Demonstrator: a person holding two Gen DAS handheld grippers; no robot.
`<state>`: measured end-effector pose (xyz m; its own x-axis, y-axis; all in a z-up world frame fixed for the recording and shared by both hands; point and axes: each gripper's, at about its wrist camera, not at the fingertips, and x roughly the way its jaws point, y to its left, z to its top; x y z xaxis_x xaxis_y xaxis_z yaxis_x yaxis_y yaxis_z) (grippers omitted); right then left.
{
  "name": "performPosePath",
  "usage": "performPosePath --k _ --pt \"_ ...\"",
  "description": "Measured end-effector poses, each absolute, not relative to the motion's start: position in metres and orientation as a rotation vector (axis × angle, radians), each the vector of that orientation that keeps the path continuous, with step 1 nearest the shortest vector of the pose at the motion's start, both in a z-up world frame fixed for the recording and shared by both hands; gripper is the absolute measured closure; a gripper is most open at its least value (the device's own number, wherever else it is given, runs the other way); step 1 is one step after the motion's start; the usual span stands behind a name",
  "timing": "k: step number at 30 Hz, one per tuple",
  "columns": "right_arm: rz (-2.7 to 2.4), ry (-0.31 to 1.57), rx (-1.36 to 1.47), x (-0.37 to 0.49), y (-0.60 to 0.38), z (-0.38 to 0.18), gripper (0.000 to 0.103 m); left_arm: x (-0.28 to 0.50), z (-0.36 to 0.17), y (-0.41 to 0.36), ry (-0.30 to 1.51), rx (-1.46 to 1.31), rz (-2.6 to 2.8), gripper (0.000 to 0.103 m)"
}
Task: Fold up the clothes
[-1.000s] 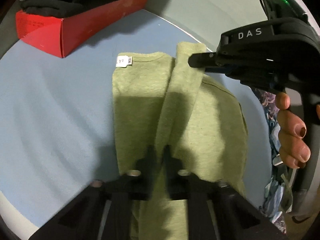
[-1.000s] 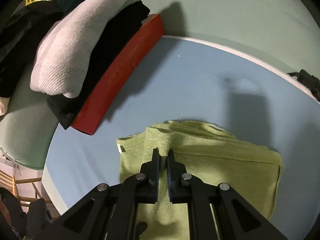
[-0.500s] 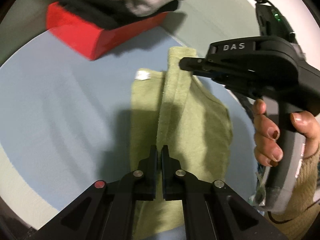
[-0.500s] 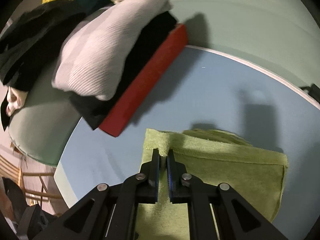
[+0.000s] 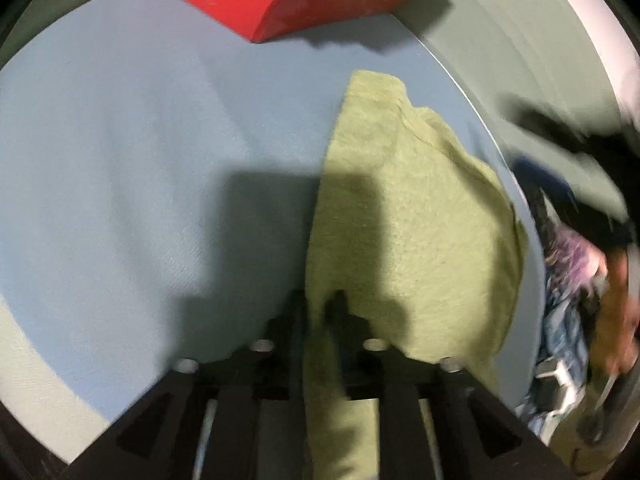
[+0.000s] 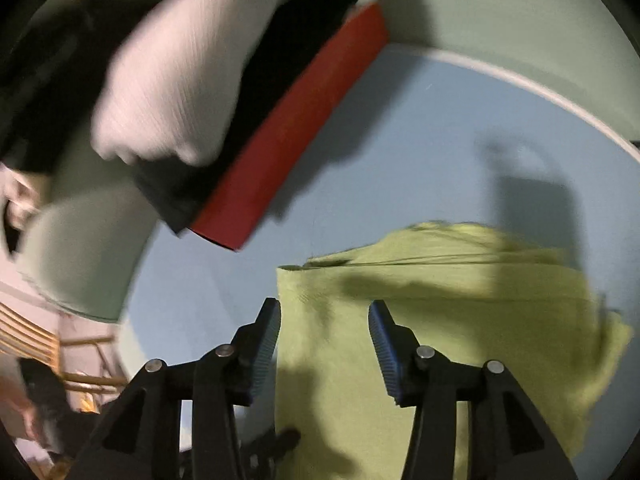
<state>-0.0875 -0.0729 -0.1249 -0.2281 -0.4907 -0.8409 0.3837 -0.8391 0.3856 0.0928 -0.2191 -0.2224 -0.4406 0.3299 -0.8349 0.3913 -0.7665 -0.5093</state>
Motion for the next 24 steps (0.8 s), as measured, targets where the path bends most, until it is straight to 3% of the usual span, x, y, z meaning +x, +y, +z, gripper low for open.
performPosePath --k 1,3,7,9,11,15,19,24 --pt "-2.123 -0.161 1.463 -0.083 -0.051 -0.115 0.044 0.097 -0.219 -0.221 1.092 1.636 -2.392 0.061" --pt "-2.154 -0.203 1.457 -0.07 -0.006 -0.105 0.041 0.108 -0.211 -0.224 1.171 1.645 -2.341 0.046" --pt "-2.15 -0.238 1.648 -0.022 0.075 -0.125 0.054 0.133 -0.202 -0.211 1.194 1.679 -2.225 0.046" --pt "-2.128 -0.366 1.789 0.01 0.112 -0.149 0.056 0.152 -0.196 -0.2 1.181 1.689 -2.182 0.046" --pt "-2.042 -0.662 1.877 0.04 0.144 -0.176 0.057 0.172 -0.204 -0.198 1.391 1.628 -2.018 0.046" --pt "-1.888 -0.998 1.924 0.067 0.155 -0.218 0.061 0.216 -0.234 -0.194 1.797 1.364 -1.655 0.046" --pt "-1.91 -1.118 1.859 0.077 0.143 -0.238 0.061 0.231 -0.235 -0.178 1.789 1.247 -1.664 0.046" --pt "-1.935 -1.126 1.814 0.062 0.13 -0.237 0.059 0.253 -0.233 -0.163 1.883 1.169 -1.589 0.046"
